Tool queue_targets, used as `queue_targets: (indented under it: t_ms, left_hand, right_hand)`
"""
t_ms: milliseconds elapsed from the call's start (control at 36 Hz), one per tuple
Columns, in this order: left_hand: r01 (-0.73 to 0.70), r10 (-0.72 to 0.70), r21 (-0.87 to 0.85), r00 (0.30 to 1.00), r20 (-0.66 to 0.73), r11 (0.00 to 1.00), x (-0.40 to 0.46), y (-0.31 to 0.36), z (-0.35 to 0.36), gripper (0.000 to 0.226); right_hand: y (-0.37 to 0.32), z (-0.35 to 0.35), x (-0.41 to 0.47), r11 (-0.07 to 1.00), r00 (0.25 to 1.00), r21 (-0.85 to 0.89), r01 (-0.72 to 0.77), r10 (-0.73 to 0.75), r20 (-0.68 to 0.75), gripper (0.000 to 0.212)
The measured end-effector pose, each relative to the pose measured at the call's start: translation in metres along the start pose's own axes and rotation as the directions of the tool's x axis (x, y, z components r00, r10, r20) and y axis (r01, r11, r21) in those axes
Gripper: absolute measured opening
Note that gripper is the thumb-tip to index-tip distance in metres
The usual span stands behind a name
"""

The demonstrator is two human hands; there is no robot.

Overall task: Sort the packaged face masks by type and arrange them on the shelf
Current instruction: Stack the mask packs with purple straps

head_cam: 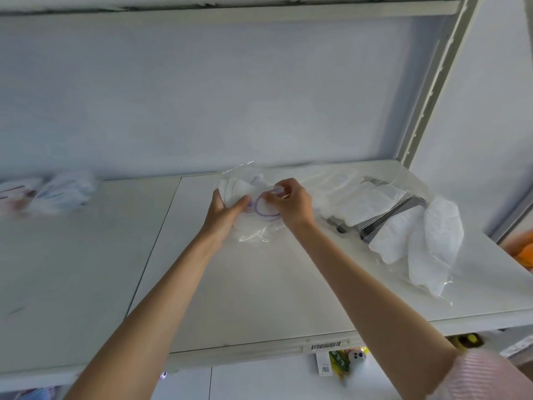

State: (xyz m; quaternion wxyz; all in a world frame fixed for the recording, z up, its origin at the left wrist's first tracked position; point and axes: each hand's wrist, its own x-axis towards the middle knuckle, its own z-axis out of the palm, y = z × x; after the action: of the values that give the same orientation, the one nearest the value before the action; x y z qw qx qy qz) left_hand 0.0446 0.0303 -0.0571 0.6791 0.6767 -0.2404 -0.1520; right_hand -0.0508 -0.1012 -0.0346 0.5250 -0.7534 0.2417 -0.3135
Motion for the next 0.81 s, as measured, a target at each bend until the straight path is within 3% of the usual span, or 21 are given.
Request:
queue_targets:
  t_ms: [83, 139, 194, 250, 306, 389, 472, 611, 722, 806]
  left_hand:
    - [-0.016, 0.015, -0.011, 0.996, -0.083, 1.000, 0.003, -0.004, -0.014, 0.058]
    - [-0.015, 0.013, -0.011, 0.987, -0.160, 1.000, 0.005, -0.002, -0.026, 0.049]
    - [-0.029, 0.030, 0.008, 0.980, -0.197, 1.000, 0.010, -0.005, -0.039, 0.024]
    - [-0.036, 0.040, 0.021, 0.974, -0.224, 0.999, 0.012, -0.005, -0.046, 0.019]
    - [-0.045, 0.050, 0.027, 0.971, -0.232, 0.999, 0.014, -0.004, -0.050, 0.021]
    - [-0.037, 0.039, 0.010, 0.976, -0.214, 0.999, 0.015, -0.002, -0.052, 0.023]
    - [-0.029, 0.029, 0.000, 0.979, -0.202, 1.000, 0.015, -0.002, -0.051, 0.041]
    - [-0.024, 0.027, 0.019, 0.978, -0.205, 1.000, 0.017, 0.000, -0.047, 0.024]
    - [-0.008, 0.014, 0.029, 0.981, -0.195, 1.000, 0.015, 0.001, -0.048, 0.054]
    - [0.002, 0.007, 0.045, 0.982, -0.187, 0.999, 0.016, 0.000, -0.048, 0.054]
  right_hand:
    - [0.005, -0.008, 0.011, 0.997, 0.998, -0.070, -0.039, 0.036, -0.053, 0.031]
    - [0.017, -0.024, 0.024, 0.960, 0.991, -0.277, -0.040, 0.003, -0.131, 0.031]
    - [0.031, -0.042, 0.035, 0.825, 0.989, -0.564, -0.047, -0.040, -0.141, 0.038]
    - [0.044, -0.054, 0.043, 0.631, 0.997, -0.772, -0.074, 0.017, -0.081, 0.055]
    - [0.053, -0.058, 0.048, 0.468, 0.993, -0.881, -0.070, 0.117, -0.017, 0.069]
    - [0.064, -0.055, 0.047, 0.365, 0.983, -0.931, -0.004, 0.173, 0.064, 0.071]
    - [0.066, -0.054, 0.046, 0.398, 0.986, -0.917, 0.036, 0.135, 0.098, 0.060]
    - [0.062, -0.066, 0.049, 0.629, 0.994, -0.777, -0.021, 0.094, 0.049, 0.032]
    - [0.056, -0.078, 0.047, 0.804, 0.991, -0.587, -0.098, 0.131, 0.014, 0.016]
    - [0.050, -0.086, 0.047, 0.869, 0.994, -0.485, -0.102, 0.102, -0.026, 0.007]
